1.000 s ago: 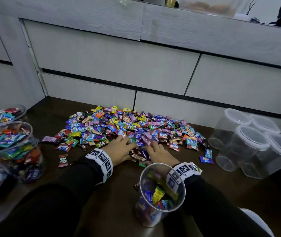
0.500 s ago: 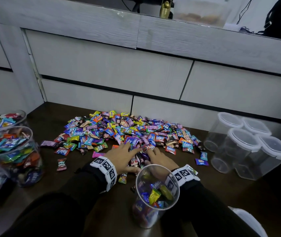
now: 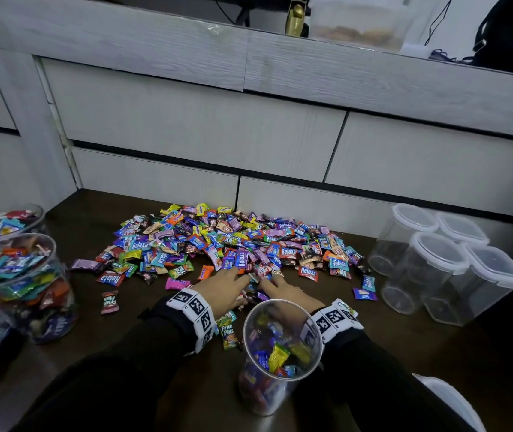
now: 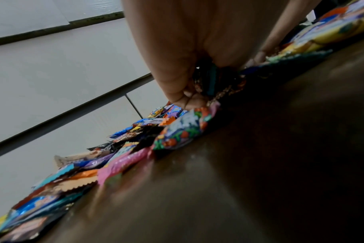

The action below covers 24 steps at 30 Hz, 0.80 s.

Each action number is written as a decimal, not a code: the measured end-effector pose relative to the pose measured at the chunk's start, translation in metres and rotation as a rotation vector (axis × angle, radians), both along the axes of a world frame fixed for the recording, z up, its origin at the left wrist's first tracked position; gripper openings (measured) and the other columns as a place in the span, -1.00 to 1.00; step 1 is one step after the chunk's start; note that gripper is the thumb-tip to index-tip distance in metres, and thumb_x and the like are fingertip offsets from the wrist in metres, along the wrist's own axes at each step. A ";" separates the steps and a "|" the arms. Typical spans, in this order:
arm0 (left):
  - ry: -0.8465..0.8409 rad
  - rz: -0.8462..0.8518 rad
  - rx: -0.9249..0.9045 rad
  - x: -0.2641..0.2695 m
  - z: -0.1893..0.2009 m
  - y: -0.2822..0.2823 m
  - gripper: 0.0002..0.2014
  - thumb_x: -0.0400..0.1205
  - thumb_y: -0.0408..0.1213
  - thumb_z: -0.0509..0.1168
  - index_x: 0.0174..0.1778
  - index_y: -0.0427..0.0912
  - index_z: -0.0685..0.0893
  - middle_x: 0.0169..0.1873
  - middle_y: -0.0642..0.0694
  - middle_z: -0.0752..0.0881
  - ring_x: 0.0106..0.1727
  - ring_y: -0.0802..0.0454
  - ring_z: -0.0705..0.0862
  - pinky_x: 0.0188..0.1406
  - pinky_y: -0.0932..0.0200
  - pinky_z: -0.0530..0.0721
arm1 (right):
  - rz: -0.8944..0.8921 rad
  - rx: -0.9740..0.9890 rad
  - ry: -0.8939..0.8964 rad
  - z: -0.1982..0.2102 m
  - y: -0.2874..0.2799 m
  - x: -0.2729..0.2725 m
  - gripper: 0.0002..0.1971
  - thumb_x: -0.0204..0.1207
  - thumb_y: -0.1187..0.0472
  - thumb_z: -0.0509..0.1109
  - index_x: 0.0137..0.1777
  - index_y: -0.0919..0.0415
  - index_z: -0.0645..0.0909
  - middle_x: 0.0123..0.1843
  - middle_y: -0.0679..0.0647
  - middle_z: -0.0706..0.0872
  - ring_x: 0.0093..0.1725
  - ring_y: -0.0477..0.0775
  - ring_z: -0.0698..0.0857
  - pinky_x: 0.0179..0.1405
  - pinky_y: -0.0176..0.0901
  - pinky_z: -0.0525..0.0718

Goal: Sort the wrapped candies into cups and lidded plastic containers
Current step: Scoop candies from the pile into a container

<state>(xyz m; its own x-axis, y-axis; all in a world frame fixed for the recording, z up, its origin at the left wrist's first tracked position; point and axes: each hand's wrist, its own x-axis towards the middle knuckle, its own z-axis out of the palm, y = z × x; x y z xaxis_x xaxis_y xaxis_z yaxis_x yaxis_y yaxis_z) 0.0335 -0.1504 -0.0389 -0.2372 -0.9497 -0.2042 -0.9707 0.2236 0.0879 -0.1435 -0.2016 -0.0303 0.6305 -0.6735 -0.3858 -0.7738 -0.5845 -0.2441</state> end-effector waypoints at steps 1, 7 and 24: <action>0.006 -0.003 -0.011 0.001 0.001 0.001 -0.64 0.78 -0.08 0.12 0.44 -0.17 0.37 0.33 -0.25 0.41 0.32 -0.21 0.50 0.23 -0.05 0.52 | -0.003 -0.002 0.007 0.002 0.000 -0.002 -0.36 0.54 -0.07 0.34 0.53 0.06 0.18 0.41 0.29 0.30 0.30 0.50 0.48 0.23 0.26 0.49; 0.178 0.120 -0.103 0.011 0.011 0.007 -0.67 0.80 -0.07 0.06 0.27 -0.26 0.51 0.21 -0.20 0.46 0.07 -0.18 0.63 0.05 0.04 0.59 | -0.084 -0.073 -0.194 0.014 0.001 -0.019 -0.52 0.52 0.13 0.44 0.39 0.21 0.42 0.21 0.29 0.55 0.20 0.30 0.59 0.11 -0.02 0.53; 0.770 0.206 -0.544 -0.022 0.119 0.062 -0.71 0.75 -0.21 0.12 -0.32 -0.06 0.39 -0.49 -0.02 0.41 -0.47 0.06 0.35 -0.48 0.17 0.23 | -0.297 -0.236 -0.618 0.088 0.042 -0.066 -0.60 0.61 0.17 0.35 0.43 0.21 0.48 0.29 0.09 0.64 0.26 0.08 0.60 0.17 -0.15 0.54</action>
